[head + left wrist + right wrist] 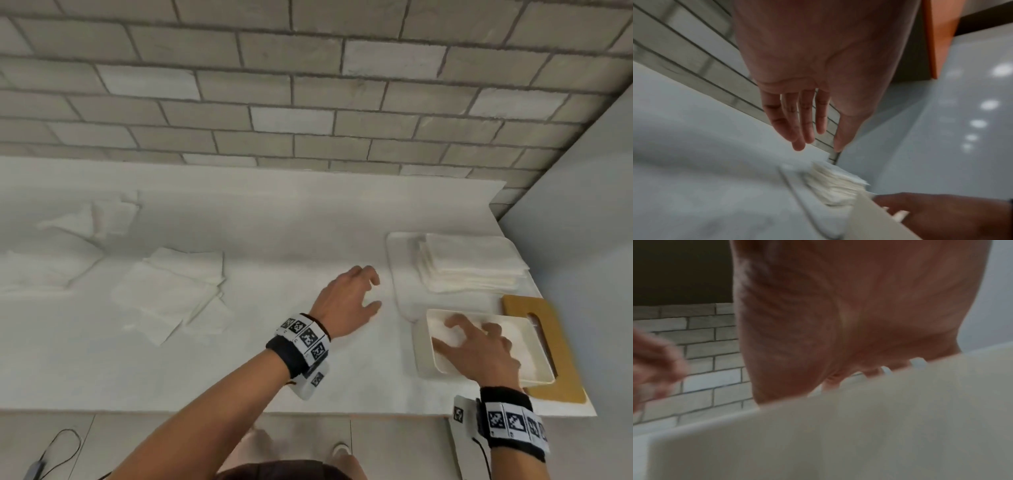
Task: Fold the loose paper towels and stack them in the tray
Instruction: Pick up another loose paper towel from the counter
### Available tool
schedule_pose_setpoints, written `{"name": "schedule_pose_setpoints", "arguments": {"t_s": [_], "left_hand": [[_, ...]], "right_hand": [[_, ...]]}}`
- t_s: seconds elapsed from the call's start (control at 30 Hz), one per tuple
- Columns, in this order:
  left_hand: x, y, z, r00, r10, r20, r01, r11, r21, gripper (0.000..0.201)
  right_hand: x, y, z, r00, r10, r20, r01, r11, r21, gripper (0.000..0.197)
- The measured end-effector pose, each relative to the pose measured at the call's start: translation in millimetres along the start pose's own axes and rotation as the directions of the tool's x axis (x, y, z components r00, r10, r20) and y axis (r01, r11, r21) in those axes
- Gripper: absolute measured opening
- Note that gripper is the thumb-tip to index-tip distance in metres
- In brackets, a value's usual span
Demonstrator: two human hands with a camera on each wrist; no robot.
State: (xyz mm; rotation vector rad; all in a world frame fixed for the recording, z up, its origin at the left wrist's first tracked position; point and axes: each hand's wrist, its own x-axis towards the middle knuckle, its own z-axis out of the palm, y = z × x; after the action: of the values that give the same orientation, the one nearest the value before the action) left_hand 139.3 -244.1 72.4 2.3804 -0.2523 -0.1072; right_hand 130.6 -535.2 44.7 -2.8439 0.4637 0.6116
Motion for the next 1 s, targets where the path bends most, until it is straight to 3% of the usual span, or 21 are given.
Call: {"name": "schedule_pose_setpoints", "arguments": {"t_s": [0.03, 0.1, 0.17, 0.2, 0.23, 0.3, 0.4, 0.5, 0.57, 0.6, 0.7, 0.8, 0.93, 1.0], "left_hand": [[-7, -28, -20, 0.999, -0.015, -0.032, 0.015, 1.0, -0.005, 0.027], [-25, -88, -64, 0.995, -0.041, -0.089, 0.042, 0.999, 0.014, 0.014], [-44, -145, -111, 0.991, -0.04, -0.127, 0.05, 0.996, 0.079, 0.012], [-53, -175, -134, 0.991, -0.038, -0.132, 0.055, 0.99, 0.128, 0.014], [-61, -205, -155, 0.992, -0.049, -0.12, 0.07, 0.98, 0.184, 0.016], [-77, -257, -193, 0.989, -0.142, -0.029, 0.144, 0.943, 0.299, 0.019], [-97, -320, -223, 0.938, -0.317, 0.138, 0.229, 0.868, 0.442, 0.033], [-112, -350, -227, 0.908, -0.352, 0.229, 0.194, 0.835, 0.515, 0.066], [-116, -360, -225, 0.907, -0.345, 0.241, 0.178, 0.835, 0.521, 0.069], [-117, -362, -225, 0.908, -0.344, 0.237, 0.174, 0.827, 0.534, 0.067], [-117, -364, -225, 0.925, -0.311, 0.217, 0.138, 0.81, 0.57, 0.051], [-120, -366, -227, 0.952, -0.262, 0.157, 0.157, 0.86, 0.485, 0.03], [-128, -361, -233, 0.974, -0.223, 0.049, 0.202, 0.941, 0.272, 0.029], [-128, -351, -233, 0.984, -0.177, 0.026, 0.17, 0.968, 0.183, 0.023]], "right_hand": [[-3, -6, 0, 0.999, 0.013, -0.046, -0.012, 1.0, 0.021, 0.052], [-15, -27, -1, 0.958, 0.016, -0.286, 0.021, 0.992, 0.126, 0.043], [-38, -64, 2, 0.83, -0.016, -0.558, 0.163, 0.963, 0.215, 0.025], [-50, -90, 8, 0.788, -0.062, -0.613, 0.253, 0.94, 0.23, 0.017], [-62, -118, 17, 0.779, -0.129, -0.614, 0.34, 0.909, 0.24, 0.01], [-75, -178, 44, 0.815, -0.261, -0.517, 0.446, 0.852, 0.274, 0.005], [-88, -262, 96, 0.877, -0.38, -0.294, 0.453, 0.858, 0.241, 0.025], [-102, -332, 147, 0.874, -0.477, -0.092, 0.486, 0.858, 0.168, 0.053], [-112, -365, 176, 0.849, -0.528, 0.022, 0.526, 0.849, 0.057, 0.073], [-115, -377, 188, 0.839, -0.541, 0.059, 0.542, 0.84, -0.002, 0.074], [-117, -396, 205, 0.842, -0.527, 0.119, 0.53, 0.848, 0.006, 0.044], [-111, -396, 204, 0.837, -0.533, 0.12, 0.504, 0.839, 0.206, 0.013], [-111, -371, 174, 0.873, -0.487, -0.024, 0.384, 0.656, 0.649, 0.02], [-114, -353, 152, 0.893, -0.437, -0.107, 0.363, 0.56, 0.744, 0.023]]}}
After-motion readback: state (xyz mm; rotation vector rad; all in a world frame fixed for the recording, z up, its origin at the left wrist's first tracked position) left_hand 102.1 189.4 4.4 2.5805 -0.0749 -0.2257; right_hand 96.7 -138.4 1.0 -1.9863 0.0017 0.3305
